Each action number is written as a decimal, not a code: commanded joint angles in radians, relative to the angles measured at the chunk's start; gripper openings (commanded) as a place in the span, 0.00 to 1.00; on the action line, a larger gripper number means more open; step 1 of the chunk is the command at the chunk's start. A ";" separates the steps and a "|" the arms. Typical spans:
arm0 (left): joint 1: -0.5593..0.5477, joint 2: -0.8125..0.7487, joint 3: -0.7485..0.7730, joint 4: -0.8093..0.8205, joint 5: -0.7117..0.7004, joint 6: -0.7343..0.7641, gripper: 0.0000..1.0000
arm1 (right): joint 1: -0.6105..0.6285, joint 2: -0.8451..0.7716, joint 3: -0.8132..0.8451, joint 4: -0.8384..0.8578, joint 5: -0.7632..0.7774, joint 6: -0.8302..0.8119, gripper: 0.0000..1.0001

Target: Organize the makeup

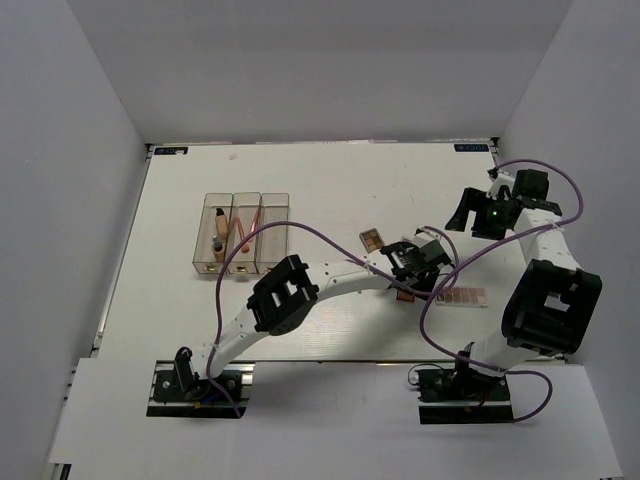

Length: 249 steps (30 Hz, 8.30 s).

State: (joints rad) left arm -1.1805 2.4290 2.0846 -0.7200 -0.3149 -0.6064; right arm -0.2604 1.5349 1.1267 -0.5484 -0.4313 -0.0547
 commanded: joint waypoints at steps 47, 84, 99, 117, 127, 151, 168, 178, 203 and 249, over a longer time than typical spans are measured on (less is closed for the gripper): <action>0.541 -0.805 -0.721 0.073 -0.110 0.028 0.12 | -0.014 -0.075 -0.114 0.001 -0.238 -0.117 0.69; 0.682 -0.692 -0.680 0.108 -0.055 0.129 0.76 | 0.124 -0.055 -0.030 -0.234 -0.227 -0.583 0.84; 0.622 -0.867 -0.741 0.261 0.381 0.048 0.86 | 0.102 -0.272 -0.268 -0.482 0.085 -1.516 0.89; 0.585 -0.940 -0.833 0.246 0.343 0.005 0.92 | 0.099 -0.058 -0.254 -0.410 0.091 -1.688 0.89; 0.576 -0.996 -0.877 0.228 0.330 -0.019 0.93 | 0.102 -0.018 -0.321 -0.269 0.150 -1.679 0.89; 0.576 -1.255 -0.874 0.246 0.203 -0.041 0.94 | 0.375 -0.076 -0.058 -0.317 -0.283 -1.270 0.11; 0.576 -1.323 -0.727 0.222 0.143 -0.023 0.98 | 0.885 0.536 0.672 0.441 -0.337 0.267 0.11; 0.567 -1.378 -0.770 0.191 0.114 -0.065 0.98 | 0.967 0.654 0.679 0.745 -0.175 0.702 0.12; 0.567 -1.378 -0.799 0.200 0.117 -0.082 0.98 | 0.986 0.705 0.637 0.694 0.000 0.601 0.70; 0.277 -0.125 -0.012 -0.187 0.139 -0.239 0.98 | 0.227 0.083 0.036 0.289 0.006 0.047 0.82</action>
State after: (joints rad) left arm -0.9047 2.3207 2.0277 -0.9142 -0.1299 -0.8154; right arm -0.0128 1.6497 1.1847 -0.3038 -0.3985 -0.0032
